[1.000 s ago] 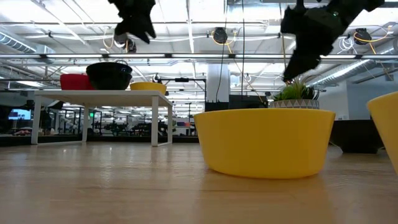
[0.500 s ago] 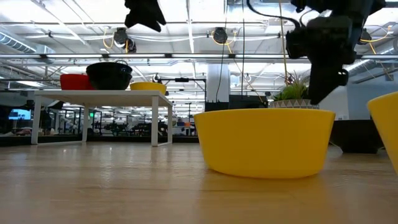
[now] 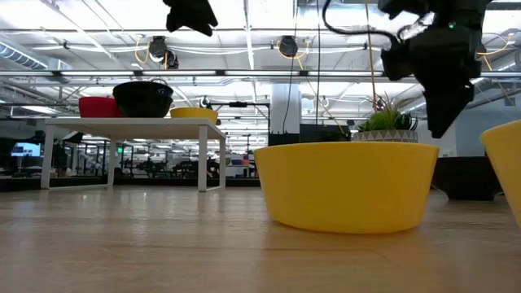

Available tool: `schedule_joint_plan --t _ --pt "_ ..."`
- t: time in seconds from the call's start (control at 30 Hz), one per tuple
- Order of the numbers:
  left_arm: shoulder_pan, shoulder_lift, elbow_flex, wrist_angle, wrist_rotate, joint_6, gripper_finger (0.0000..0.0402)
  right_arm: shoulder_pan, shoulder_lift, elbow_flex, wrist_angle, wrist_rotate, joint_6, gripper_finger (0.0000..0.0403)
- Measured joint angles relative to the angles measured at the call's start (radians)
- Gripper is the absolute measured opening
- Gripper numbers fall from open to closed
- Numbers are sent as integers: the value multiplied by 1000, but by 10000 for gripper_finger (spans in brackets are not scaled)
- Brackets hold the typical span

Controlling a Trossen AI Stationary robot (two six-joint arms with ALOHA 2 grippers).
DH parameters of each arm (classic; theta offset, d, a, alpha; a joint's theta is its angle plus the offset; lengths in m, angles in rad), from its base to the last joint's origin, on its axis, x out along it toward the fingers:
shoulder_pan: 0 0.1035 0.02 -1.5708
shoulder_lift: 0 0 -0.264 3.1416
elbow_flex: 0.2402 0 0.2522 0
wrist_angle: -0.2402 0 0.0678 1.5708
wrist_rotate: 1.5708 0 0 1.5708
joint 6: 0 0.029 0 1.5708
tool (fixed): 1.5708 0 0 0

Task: Pick & Place Mini bowls
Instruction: Stack the black bowl on top of the black bowl on the shelf

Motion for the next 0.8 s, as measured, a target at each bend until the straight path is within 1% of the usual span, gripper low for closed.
schedule_joint_plan --t 0.23,0.43,0.6,0.8 --pt "-4 0 0 -1 -2 23 145 19 59 -18 10 -5 17 165" --pt "-4 0 0 -5 -29 25 145 44 81 -19 26 -3 18 165" --pt "-4 0 0 -6 -32 29 145 60 115 -19 22 -2 18 165" --pt "-4 0 0 -6 -32 29 145 66 153 -19 19 0 -25 165"
